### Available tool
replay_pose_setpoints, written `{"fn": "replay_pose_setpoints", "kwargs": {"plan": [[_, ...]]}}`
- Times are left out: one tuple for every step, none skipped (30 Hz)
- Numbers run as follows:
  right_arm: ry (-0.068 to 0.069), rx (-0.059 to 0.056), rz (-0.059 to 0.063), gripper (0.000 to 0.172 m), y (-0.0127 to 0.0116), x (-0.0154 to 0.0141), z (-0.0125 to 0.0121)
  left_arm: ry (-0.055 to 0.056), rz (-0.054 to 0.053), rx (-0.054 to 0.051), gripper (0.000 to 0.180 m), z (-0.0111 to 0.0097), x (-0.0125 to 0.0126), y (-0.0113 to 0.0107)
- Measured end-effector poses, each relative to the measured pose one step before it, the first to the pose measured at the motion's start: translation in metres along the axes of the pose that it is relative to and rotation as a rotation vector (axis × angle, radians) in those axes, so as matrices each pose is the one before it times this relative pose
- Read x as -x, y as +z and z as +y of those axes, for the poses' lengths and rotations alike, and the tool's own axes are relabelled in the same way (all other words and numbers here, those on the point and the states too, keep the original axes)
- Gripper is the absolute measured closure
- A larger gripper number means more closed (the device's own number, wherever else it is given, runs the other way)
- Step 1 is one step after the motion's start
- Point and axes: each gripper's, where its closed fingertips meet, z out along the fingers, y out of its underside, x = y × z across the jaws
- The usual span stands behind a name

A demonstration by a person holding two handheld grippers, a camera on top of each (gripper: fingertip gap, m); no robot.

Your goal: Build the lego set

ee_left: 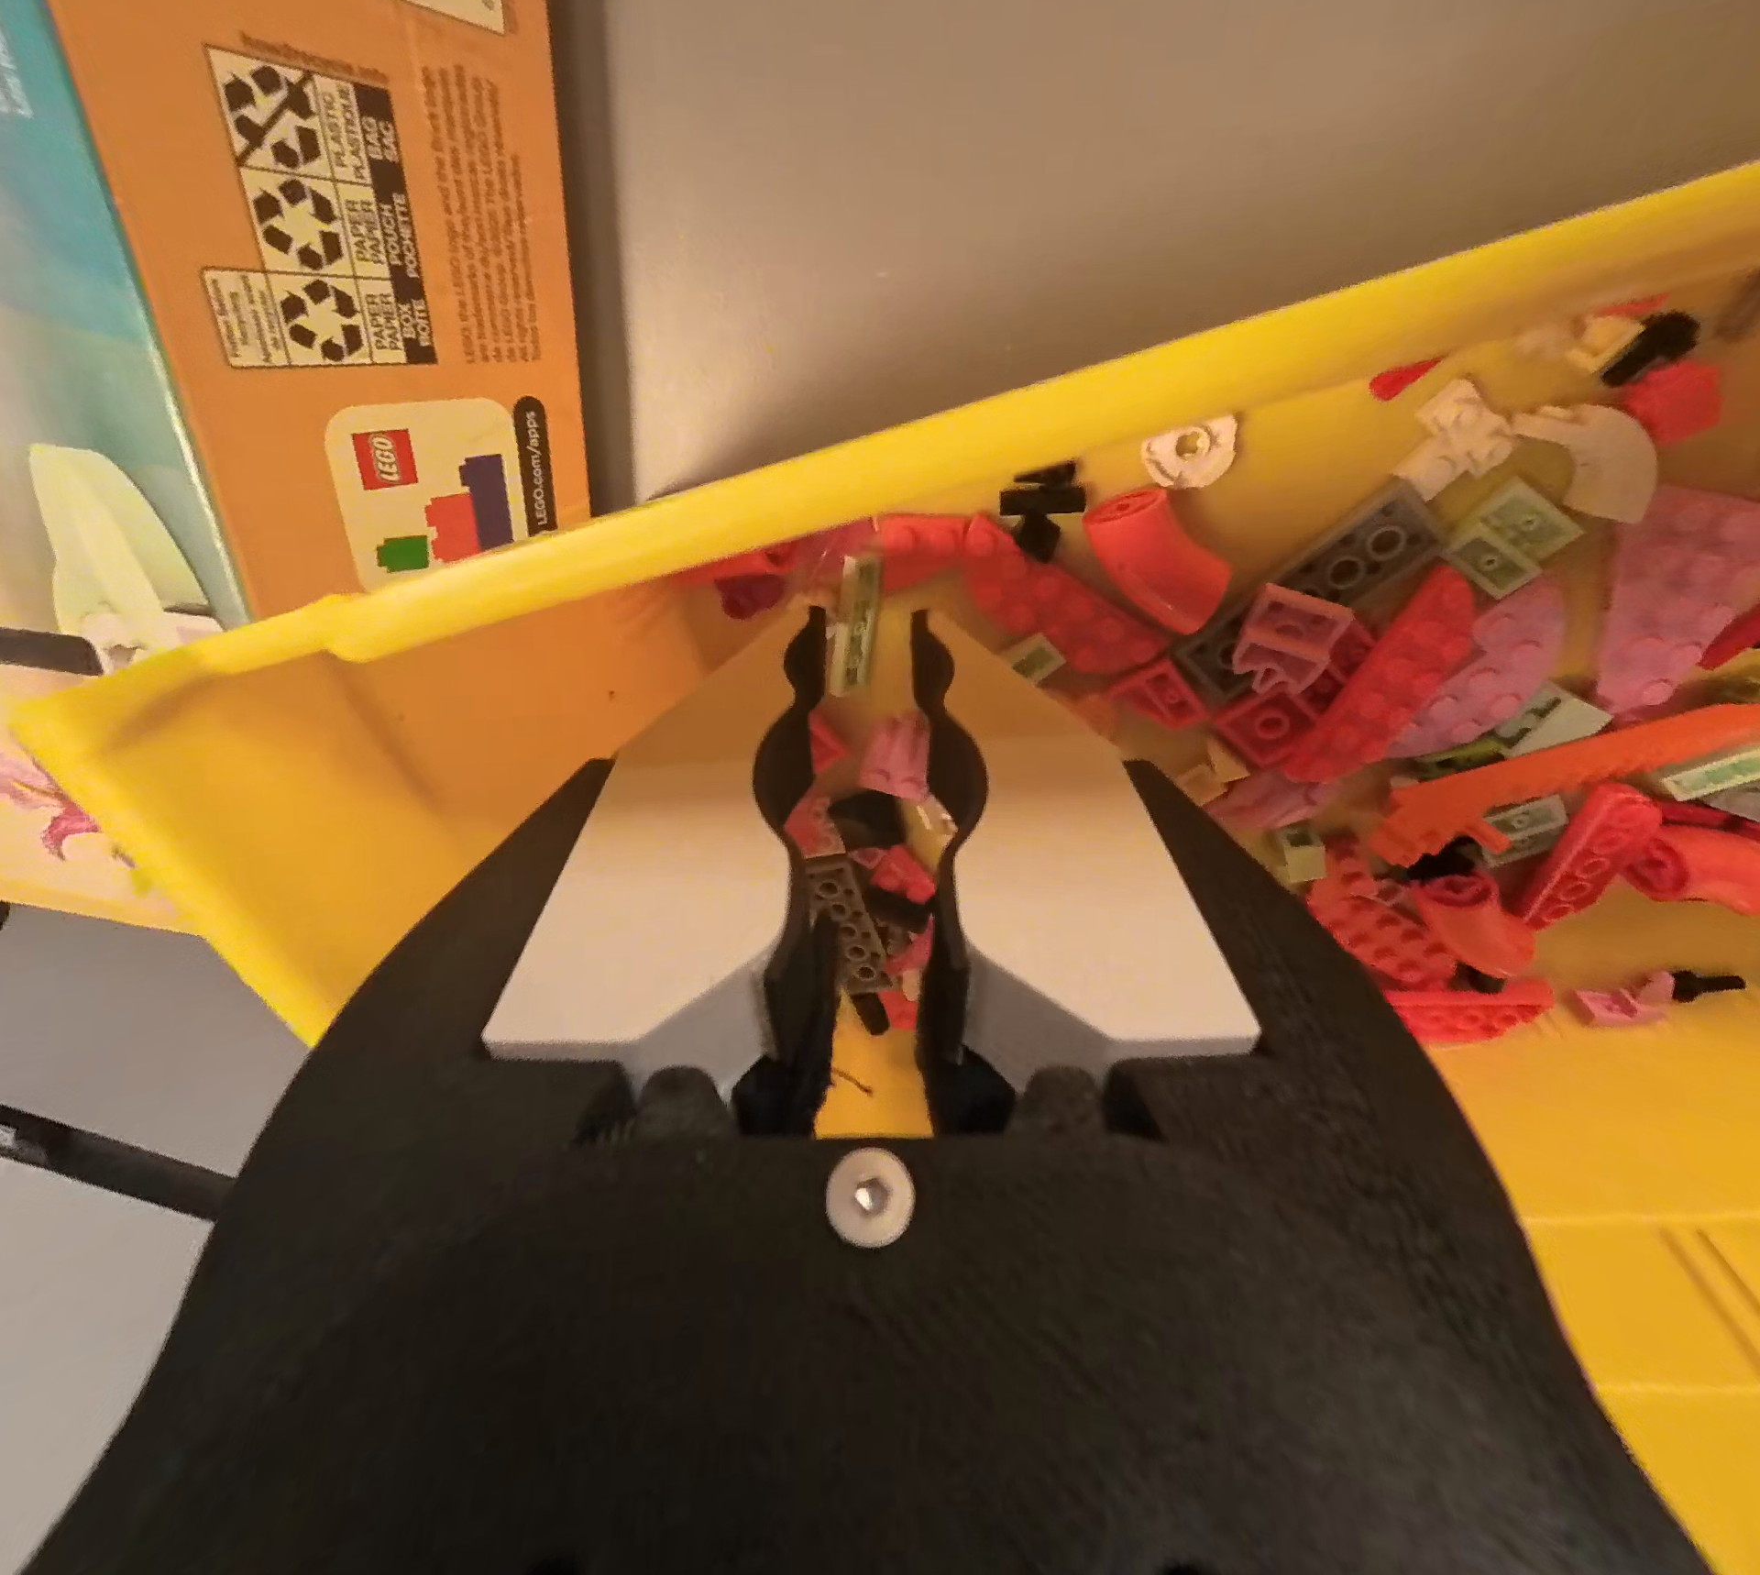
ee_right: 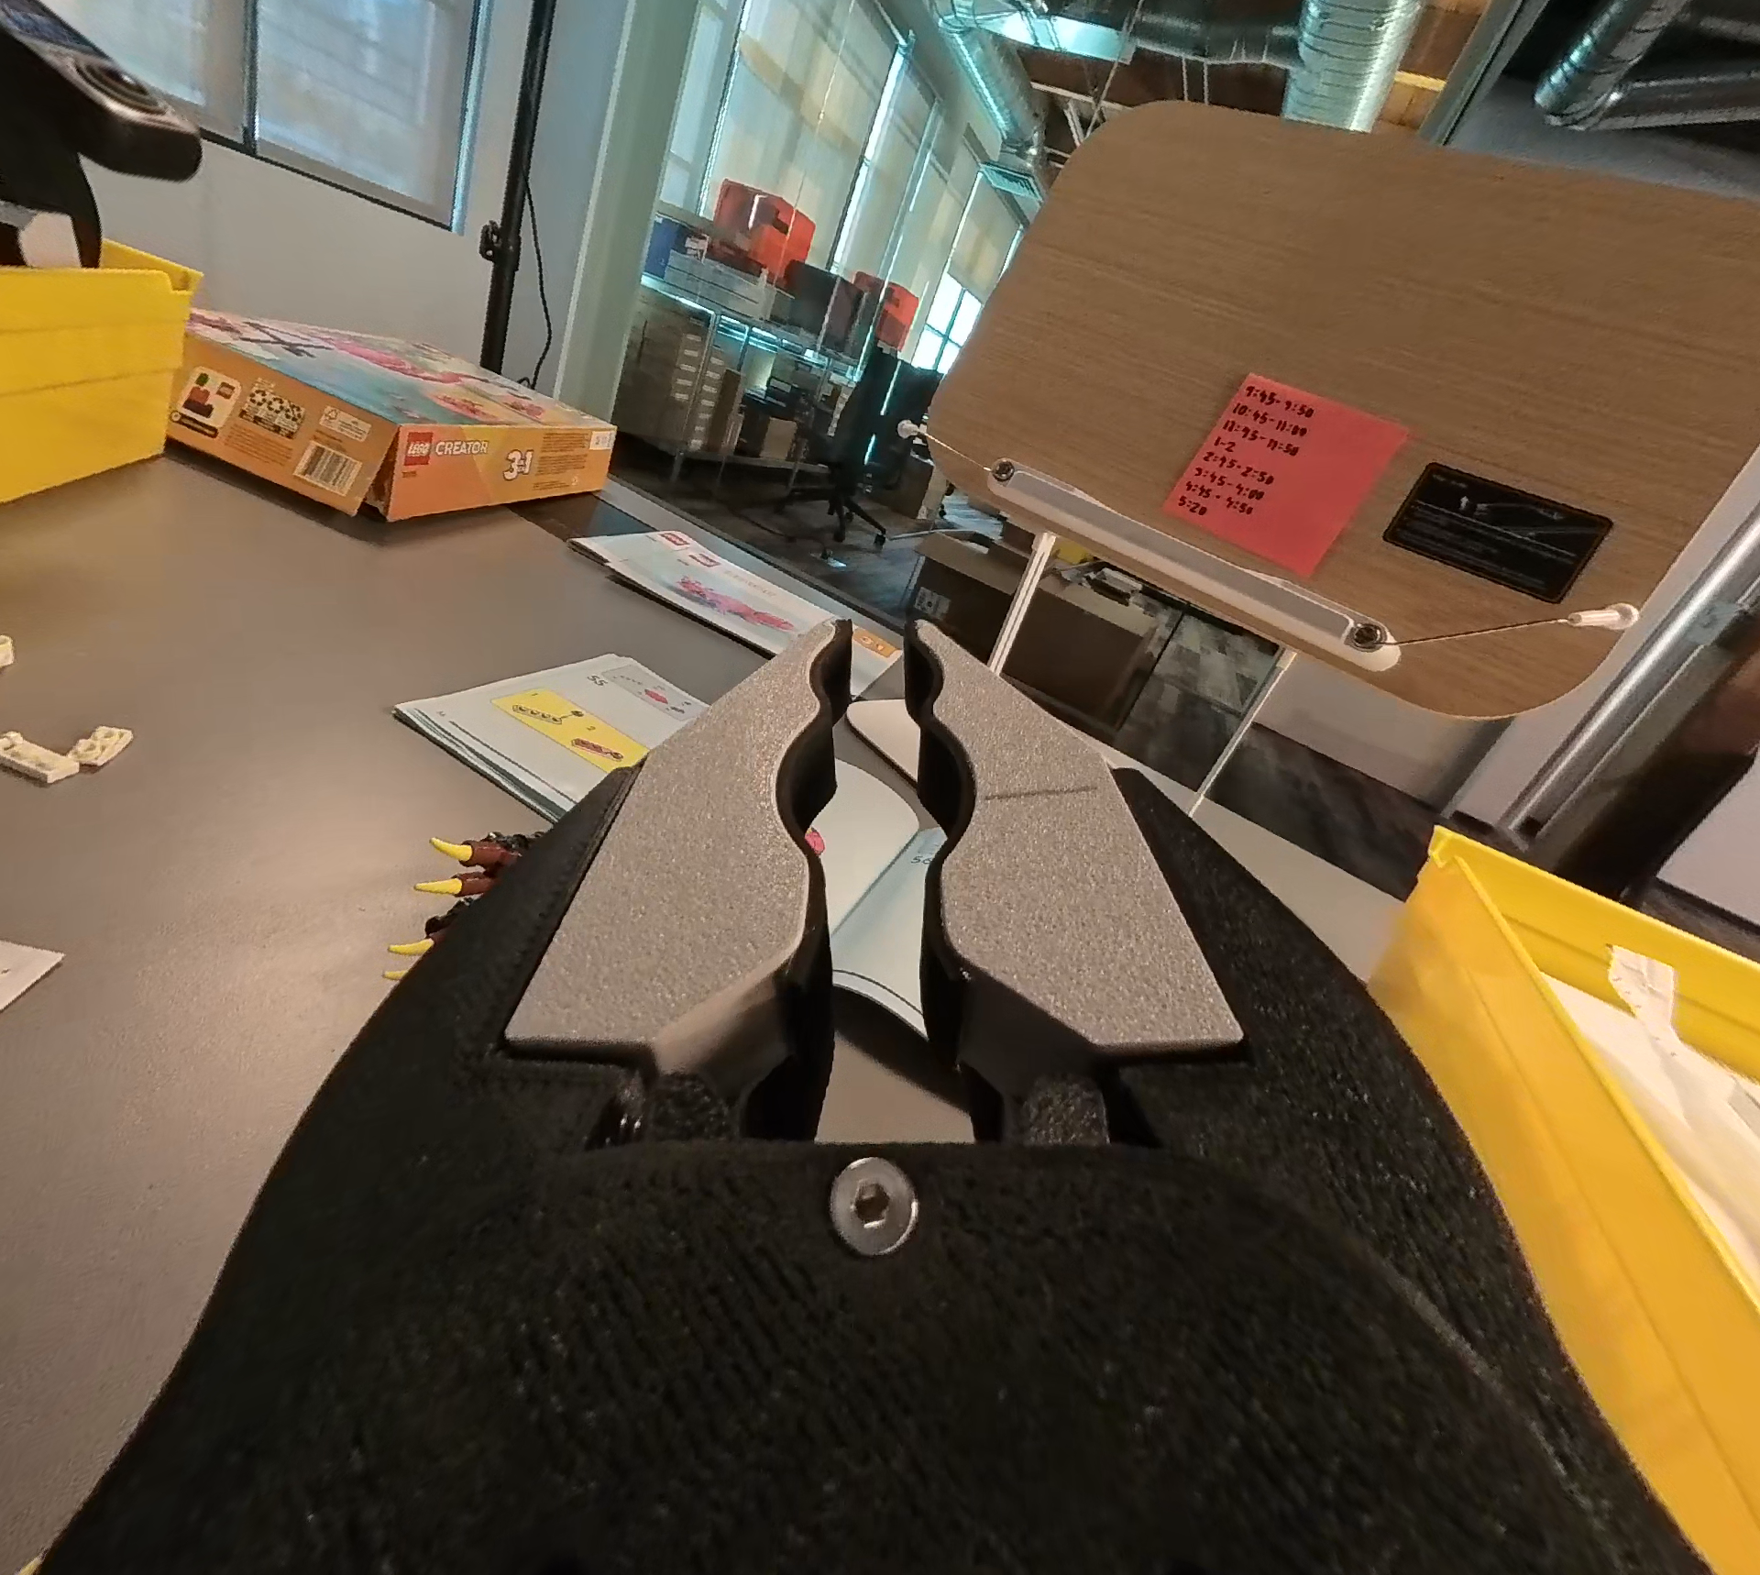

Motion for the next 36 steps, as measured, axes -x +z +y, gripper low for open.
{"fn": "replay_pose_setpoints", "kwargs": {"plan": [[0.0009, 0.0007, -0.0008, 0.162, 0.00015, 0.00011, 0.00016, -0.0052, 0.0018, 0.001, 0.163, 0.00049, 0.00064, -0.00014], [0.0005, 0.0005, -0.0008, 0.162, 0.00016, 0.00017, 0.00009, -0.011, 0.001, 0.0078, 0.162, 0.00163, 0.00103, 0.00036], [-0.0002, 0.0, -0.0006, 0.162, 0.00007, 0.00021, 0.00007, -0.0061, 0.0028, 0.0005, 0.16, 0.0007, 0.00038, 0.00007], [-0.0005, 0.0002, -0.0008, 0.162, 0.00006, 0.00022, 0.00009, -0.007, -0.0015, 0.0059, 0.158, 0.00135, 0.00079, 0.00008], [0.0001, 0.0009, -0.001, 0.163, 0.00011, 0.0003, 0.00021, -0.0046, -0.0022, 0.0125, 0.156, 0.00231, 0.0006, 0.00006], [0.0002, 0.0009, -0.001, 0.162, 0.00014, 0.00009, 0.00018, -0.0015, -0.0036, 0.0166, 0.155, 0.00292, 0.00056, 0.00012], [-0.0002, 0.0002, -0.0008, 0.163, 0.00018, 0.00021, 0.00002, -0.0006, -0.0005, 0.0085, 0.155, 0.00187, -0.00025, -0.00015], [-0.0004, -0.0004, -0.0006, 0.163, -0.00006, 0.0001, -0.00019, -0.0035, 0.0174, -0.0069, 0.156, -0.00028, -0.00328, -0.00063], [-0.0004, -0.001, 0.0003, 0.163, -0.00011, -0.00012, -0.00025, -0.0069, 0.0548, -0.0279, 0.162, -0.0035, -0.0084, -0.00187], [0.0001, -0.0007, 0.0002, 0.163, -0.00002, -0.00017, -0.00017, -0.0223, 0.0503, -0.032, 0.162, -0.00455, -0.00716, -0.00108], [0.0012, 0.0, -0.0004, 0.163, -0.00006, -0.00003, -0.00016, -0.0177, 0.0246, -0.0146, 0.16, -0.00204, -0.00278, -0.00025], [0.0017, -0.0006, -0.0007, 0.163, -0.00001, -0.00006, -0.00021, -0.0009, -0.0216, -0.0054, 0.159, -0.00022, 0.0034, 0.00008], [0.0012, -0.0015, -0.0001, 0.163, -0.00008, 0.00004, -0.00033, 0.0146, -0.0226, -0.0037, 0.159, 0.0002, 0.00279, 0.00014], [0.0002, -0.0009, -0.0002, 0.163, -0.00003, 0.00008, -0.00027, 0.0139, -0.0186, -0.0083, 0.159, -0.00094, 0.00183, 0.00019], [-0.0001, 0.0004, -0.0008, 0.163, 0.00007, 0.00011, 0.00007, 0.0068, -0.0138, -0.0066, 0.159, -0.00119, 0.00133, 0.00033], [0.0004, 0.001, -0.0014, 0.162, 0.00003, 0.00024, 0.00015, -0.0087, -0.0129, 0.0005, 0.16, -0.00034, 0.00184, 0.00085], [0.0001, 0.0008, -0.0011, 0.162, 0.00022, 0.00023, 0.00025, -0.0242, 0.0094, 0.0054, 0.16, 0.00005, -0.0007, 0.00155], [-0.0002, 0.001, -0.0009, 0.163, 0.0001, 0.00021, 0.00034, -0.0255, 0.0252, 0.0009, 0.158, -0.00052, -0.0031, 0.00157], [0.0005, 0.0014, -0.0016, 0.163, 0.00019, 0.00023, 0.00036, -0.0234, 0.0178, -0.0007, 0.158, -0.00012, -0.00225, 0.00147], [0.0008, 0.001, -0.0014, 0.163, 0.00013, 0.00018, 0.0002, -0.026, -0.0009, 0.0065, 0.159, 0.0012, 0.00088, 0.00163], [0.0003, 0.0, -0.0008, 0.163, 0.0001, 0.00014, 0.00001, -0.0232, -0.0018, 0.008, 0.159, 0.0016, 0.00099, 0.0013], [0.0002, -0.0002, -0.0008, 0.163, 0.00012, 0.00014, -0.00002, -0.0157, 0.004, -0.017, 0.165, -0.00205, -0.00025, -0.00057], [0.0004, -0.0001, -0.0012, 0.163, 0.0001, 0.0003, -0.00004, -0.0212, 0.0046, 0.0039, 0.17, 0.00104, -0.00053, 0.00076], [0.0001, 0.0003, -0.0012, 0.163, 0.00016, 0.00023, 0.00016, -0.0156, -0.0059, -0.0017, 0.174, 0.00014, 0.00054, 0.00007], [-0.0004, 0.0003, -0.0004, 0.163, 0.00007, 0.00013, 0.00002, -0.002, 0.0016, 0.0031, 0.175, 0.00128, -0.00153, -0.00021], [-0.0005, -0.0004, 0.0005, 0.163, -0.00006, -0.00015, -0.00016, 0.0053, -0.0112, 0.0014, 0.175, 0.00156, -0.00061, -0.00044], [0.0004, -0.0019, 0.0012, 0.163, -0.00031, -0.0004, -0.00057, 0.0106, -0.0239, -0.0113, 0.177, 0.00028, 0.00007, -0.0017], [0.0017, -0.0041, 0.0017, 0.163, -0.00039, -0.00069, -0.00113, 0.0062, -0.0223, -0.0318, 0.177, -0.00239, -0.0012, -0.00402], [0.0028, -0.0064, 0.0021, 0.163, -0.00066, -0.00077, -0.00192, 0.0001, -0.0308, -0.0512, 0.177, -0.0054, -0.00114, -0.00726], [0.004, -0.008, 0.0014, 0.163, -0.00069, -0.00078, -0.00234, 0.001, -0.0463, -0.0651, 0.177, -0.0078, -0.00059, -0.01083], [0.0056, -0.0102, 0.0004, 0.163, -0.00078, -0.00056, -0.00301, 0.0026, -0.0502, -0.078, 0.177, -0.01068, -0.00187, -0.01395], [0.0079, -0.0133, -0.0018, 0.163, -0.00095, -0.00006, -0.00421, 0.0051, -0.0577, -0.0877, 0.177, -0.01378, -0.00297, -0.01637], [0.0105, -0.0161, -0.0053, 0.163, -0.00115, 0.0004, -0.00553, 0.0154, -0.063, -0.0902, 0.177, -0.01646, -0.00434, -0.01776], [0.0143, -0.0152, -0.0098, 0.163, -0.00103, 0.00124, -0.00667, 0.0243, -0.068, -0.0826, 0.177, -0.01786, -0.0055, -0.01797], [0.0152, -0.0094, -0.0229, 0.163, -0.00076, 0.00341, -0.00757, 0.0313, -0.0766, -0.0856, 0.177, -0.02055, -0.00616, -0.01789], [0.0046, 0.006, -0.0325, 0.163, -0.00045, 0.00562, -0.00696, 0.0339, -0.0687, -0.0894, 0.177, -0.02331, -0.00859, -0.01642]]}}
